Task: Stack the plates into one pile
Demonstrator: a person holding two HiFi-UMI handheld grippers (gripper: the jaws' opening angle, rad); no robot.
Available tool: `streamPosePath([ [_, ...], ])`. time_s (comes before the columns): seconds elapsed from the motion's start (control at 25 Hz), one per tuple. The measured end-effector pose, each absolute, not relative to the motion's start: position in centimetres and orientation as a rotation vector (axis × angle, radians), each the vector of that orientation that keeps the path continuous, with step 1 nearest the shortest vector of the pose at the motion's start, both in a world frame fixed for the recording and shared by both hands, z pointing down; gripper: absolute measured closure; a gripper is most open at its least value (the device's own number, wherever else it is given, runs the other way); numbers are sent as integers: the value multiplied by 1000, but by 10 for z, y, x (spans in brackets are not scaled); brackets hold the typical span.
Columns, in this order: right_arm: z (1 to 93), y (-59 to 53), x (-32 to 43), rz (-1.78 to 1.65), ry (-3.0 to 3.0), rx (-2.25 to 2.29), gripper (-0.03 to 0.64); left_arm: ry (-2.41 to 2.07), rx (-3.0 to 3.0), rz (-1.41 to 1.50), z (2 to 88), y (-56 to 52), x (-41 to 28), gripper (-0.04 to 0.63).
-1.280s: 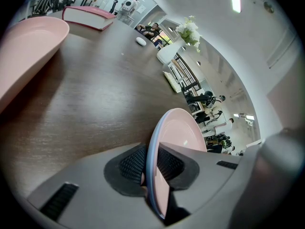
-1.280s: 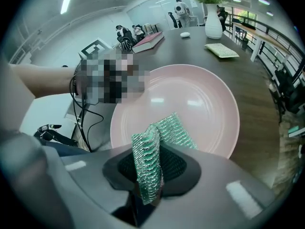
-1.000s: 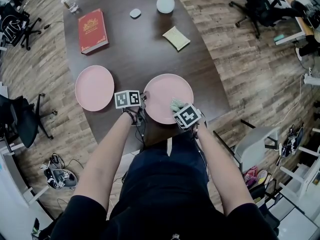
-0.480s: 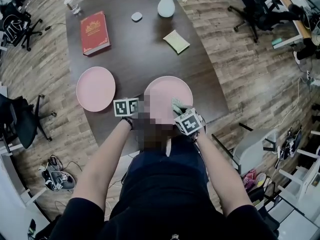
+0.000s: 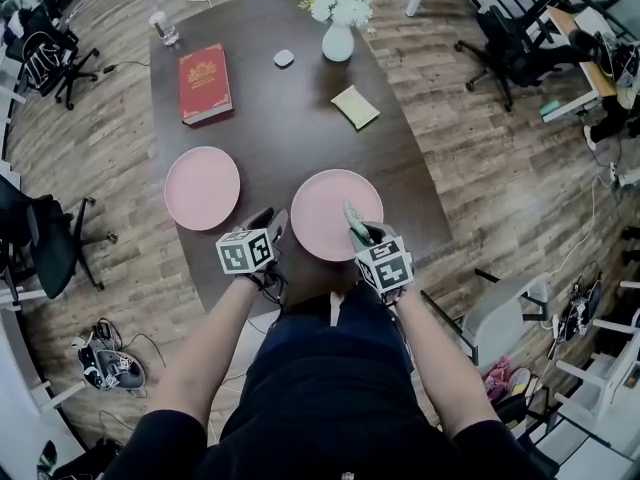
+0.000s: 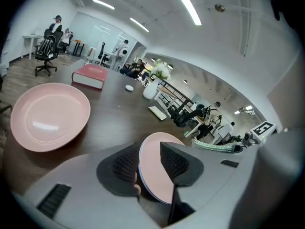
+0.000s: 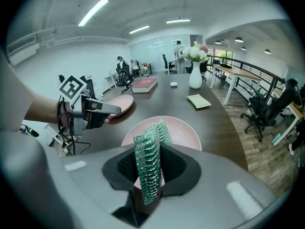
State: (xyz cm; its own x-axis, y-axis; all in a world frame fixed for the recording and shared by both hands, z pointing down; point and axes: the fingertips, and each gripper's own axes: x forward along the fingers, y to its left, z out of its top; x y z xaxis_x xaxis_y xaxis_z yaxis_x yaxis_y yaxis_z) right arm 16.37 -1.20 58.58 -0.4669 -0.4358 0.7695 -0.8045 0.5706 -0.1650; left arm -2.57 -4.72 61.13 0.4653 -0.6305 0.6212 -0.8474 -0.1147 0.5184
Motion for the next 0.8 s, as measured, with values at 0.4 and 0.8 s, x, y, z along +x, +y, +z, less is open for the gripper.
streamPosePath([
  [0.4, 490, -14, 168, 558, -2336, 1064, 532, -1504, 1992, 150, 497, -17, -44, 566],
  [0.8, 413, 33, 191, 451, -2504, 1007, 532, -1722, 1985, -28, 404, 67, -27, 600],
])
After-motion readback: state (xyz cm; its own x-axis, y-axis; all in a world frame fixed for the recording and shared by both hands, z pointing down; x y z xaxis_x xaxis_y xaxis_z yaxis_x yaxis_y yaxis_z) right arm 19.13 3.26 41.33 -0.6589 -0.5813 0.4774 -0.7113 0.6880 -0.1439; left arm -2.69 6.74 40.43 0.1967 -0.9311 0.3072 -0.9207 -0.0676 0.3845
